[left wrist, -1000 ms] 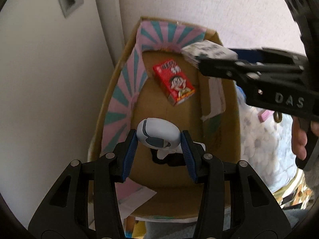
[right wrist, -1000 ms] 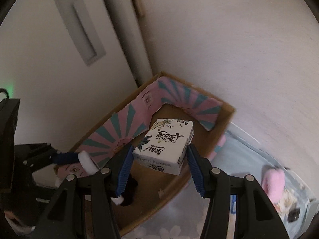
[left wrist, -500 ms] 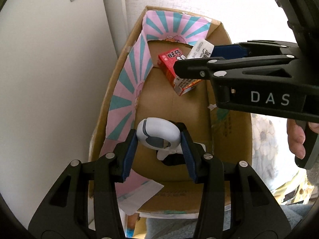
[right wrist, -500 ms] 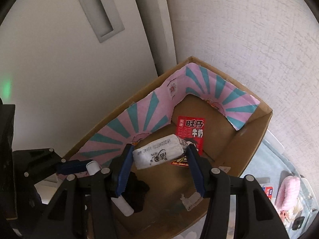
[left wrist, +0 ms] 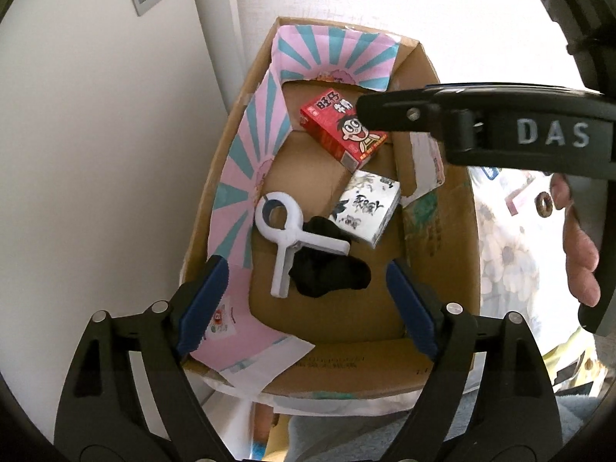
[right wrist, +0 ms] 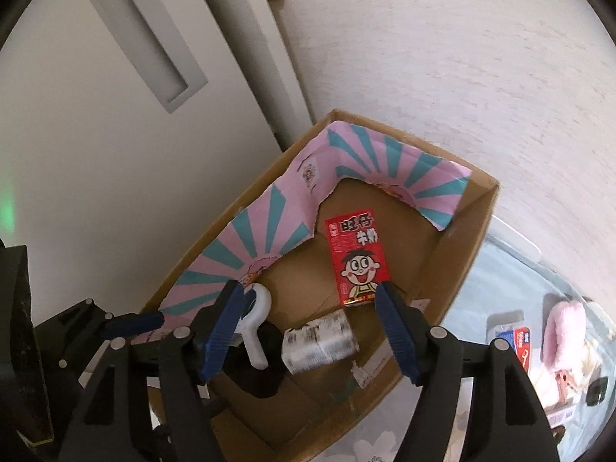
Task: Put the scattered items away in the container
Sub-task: 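Carry both items over the cardboard box and open both grippers to drop them, then return both grippers to the tray toward the floss box and scrunchie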
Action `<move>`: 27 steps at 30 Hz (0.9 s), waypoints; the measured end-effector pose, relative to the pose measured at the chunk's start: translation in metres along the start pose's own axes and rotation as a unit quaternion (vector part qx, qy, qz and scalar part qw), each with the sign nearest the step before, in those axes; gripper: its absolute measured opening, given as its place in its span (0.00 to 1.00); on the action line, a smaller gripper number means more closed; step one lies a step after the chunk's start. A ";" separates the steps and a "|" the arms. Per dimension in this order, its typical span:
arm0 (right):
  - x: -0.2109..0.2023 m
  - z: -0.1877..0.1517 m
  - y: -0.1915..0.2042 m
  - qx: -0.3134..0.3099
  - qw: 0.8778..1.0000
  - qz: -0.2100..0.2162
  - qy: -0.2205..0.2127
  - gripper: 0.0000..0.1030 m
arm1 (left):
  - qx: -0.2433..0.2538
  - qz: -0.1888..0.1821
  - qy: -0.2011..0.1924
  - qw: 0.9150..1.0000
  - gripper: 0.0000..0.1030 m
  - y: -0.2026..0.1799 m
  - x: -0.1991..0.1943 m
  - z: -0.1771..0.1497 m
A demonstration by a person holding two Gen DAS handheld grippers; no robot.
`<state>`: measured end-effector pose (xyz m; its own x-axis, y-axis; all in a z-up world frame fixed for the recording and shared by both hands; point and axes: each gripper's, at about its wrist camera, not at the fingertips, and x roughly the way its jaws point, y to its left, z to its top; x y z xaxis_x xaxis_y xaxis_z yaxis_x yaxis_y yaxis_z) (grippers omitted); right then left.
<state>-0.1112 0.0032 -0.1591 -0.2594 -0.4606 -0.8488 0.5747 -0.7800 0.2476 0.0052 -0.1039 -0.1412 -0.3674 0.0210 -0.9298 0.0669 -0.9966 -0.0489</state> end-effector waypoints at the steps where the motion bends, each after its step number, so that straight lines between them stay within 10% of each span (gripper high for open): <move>1: -0.002 -0.001 -0.001 0.002 1.000 -0.001 -0.002 0.65 | 0.000 -0.001 0.000 1.000 0.81 0.000 -0.002 -0.003; 27: -0.138 -0.086 -0.123 0.165 0.976 -0.095 -0.102 0.65 | 0.100 -0.045 -0.043 0.993 0.83 -0.089 -0.035 0.039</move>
<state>-0.0797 0.1987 -0.1126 -0.5061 -0.3423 -0.7916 0.2289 -0.9383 0.2593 -0.0240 -0.0188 -0.0900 -0.4422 0.1127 -0.8898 -0.1524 -0.9871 -0.0493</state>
